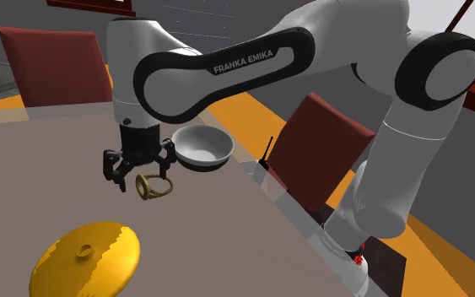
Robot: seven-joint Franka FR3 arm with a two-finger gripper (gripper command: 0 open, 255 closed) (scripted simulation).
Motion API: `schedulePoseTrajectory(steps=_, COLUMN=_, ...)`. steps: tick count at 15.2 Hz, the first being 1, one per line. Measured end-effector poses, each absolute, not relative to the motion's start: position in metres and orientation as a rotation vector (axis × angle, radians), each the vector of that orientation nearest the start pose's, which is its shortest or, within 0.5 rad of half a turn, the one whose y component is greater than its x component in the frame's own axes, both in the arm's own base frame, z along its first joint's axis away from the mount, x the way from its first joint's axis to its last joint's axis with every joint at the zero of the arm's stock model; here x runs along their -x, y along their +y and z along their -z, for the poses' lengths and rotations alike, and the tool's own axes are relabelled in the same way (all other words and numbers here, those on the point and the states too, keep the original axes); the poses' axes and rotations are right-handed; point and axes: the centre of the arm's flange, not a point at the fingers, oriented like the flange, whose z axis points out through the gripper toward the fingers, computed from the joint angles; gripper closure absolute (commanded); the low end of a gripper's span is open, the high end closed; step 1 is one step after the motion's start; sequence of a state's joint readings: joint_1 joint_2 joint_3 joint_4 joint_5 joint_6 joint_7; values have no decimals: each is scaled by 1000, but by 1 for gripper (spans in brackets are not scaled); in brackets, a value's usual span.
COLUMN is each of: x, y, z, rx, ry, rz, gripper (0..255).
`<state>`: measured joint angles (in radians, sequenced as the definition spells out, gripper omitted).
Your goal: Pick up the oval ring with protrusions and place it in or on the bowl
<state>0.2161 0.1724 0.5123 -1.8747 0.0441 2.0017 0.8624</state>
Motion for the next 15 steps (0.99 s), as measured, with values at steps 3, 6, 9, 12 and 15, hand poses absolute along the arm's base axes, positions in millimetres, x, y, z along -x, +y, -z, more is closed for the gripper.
schedulePoseTrajectory(steps=3, x=-451, y=390, z=-429, rx=3058, ry=242, rz=-162, gripper=0)
schedulePoseTrajectory(steps=6, x=-451, y=390, z=-429, rx=3058, ry=242, rz=-162, gripper=255)
schedulePoseTrajectory(steps=9, x=-451, y=390, z=-430, rx=3057, ry=242, rz=-160, gripper=255)
schedulePoseTrajectory(steps=12, x=-450, y=390, z=-430, rx=3057, ry=242, rz=-161, gripper=255)
schedulePoseTrajectory(steps=15, x=-450, y=390, z=-432, rx=3058, ry=242, rz=-161, gripper=255)
